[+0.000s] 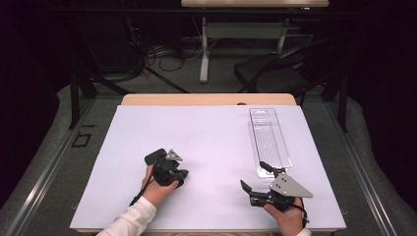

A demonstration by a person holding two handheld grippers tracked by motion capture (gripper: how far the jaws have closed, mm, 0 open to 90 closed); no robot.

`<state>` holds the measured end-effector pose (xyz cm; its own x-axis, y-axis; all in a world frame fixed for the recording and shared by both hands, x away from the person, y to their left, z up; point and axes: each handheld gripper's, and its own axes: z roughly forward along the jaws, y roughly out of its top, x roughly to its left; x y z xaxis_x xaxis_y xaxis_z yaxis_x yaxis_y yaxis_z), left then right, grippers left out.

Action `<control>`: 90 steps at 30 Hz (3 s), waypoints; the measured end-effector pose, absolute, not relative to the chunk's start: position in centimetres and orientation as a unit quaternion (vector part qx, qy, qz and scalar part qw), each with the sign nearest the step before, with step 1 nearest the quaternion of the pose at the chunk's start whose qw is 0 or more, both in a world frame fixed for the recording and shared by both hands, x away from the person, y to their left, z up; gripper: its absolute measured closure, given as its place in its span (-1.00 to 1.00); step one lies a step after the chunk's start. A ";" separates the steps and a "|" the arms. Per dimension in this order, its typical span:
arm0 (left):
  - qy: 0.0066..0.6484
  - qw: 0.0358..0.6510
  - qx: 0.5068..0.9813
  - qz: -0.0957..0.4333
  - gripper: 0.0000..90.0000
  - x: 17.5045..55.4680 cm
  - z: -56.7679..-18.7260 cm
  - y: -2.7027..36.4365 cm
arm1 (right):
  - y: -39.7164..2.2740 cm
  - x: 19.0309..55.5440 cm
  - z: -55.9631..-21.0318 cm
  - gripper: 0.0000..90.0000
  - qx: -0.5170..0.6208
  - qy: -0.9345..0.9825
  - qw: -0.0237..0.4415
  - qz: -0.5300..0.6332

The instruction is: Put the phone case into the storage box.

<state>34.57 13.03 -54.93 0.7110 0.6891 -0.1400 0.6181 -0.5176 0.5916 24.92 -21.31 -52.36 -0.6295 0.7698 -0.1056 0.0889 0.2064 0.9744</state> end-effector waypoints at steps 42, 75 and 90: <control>0.392 0.293 0.869 0.067 1.00 29.5 -54.6 19.5 | -21.2 25.1 -52.5 -0.68 0.304 0.713 0.306 0.553; 0.426 0.327 0.839 0.083 0.96 29.4 -54.1 23.3 | -21.3 25.0 -52.4 -0.68 0.305 0.711 0.306 0.555; 0.425 0.353 0.829 0.094 0.50 29.6 -53.8 23.5 | -21.3 25.0 -52.5 -0.68 0.303 0.713 0.305 0.554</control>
<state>29.61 23.55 -53.80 0.6216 0.7702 -0.1430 0.6371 -0.3908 0.6644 25.02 -21.28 -52.46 -0.6312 0.7694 -0.0986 0.0938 0.2019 0.9749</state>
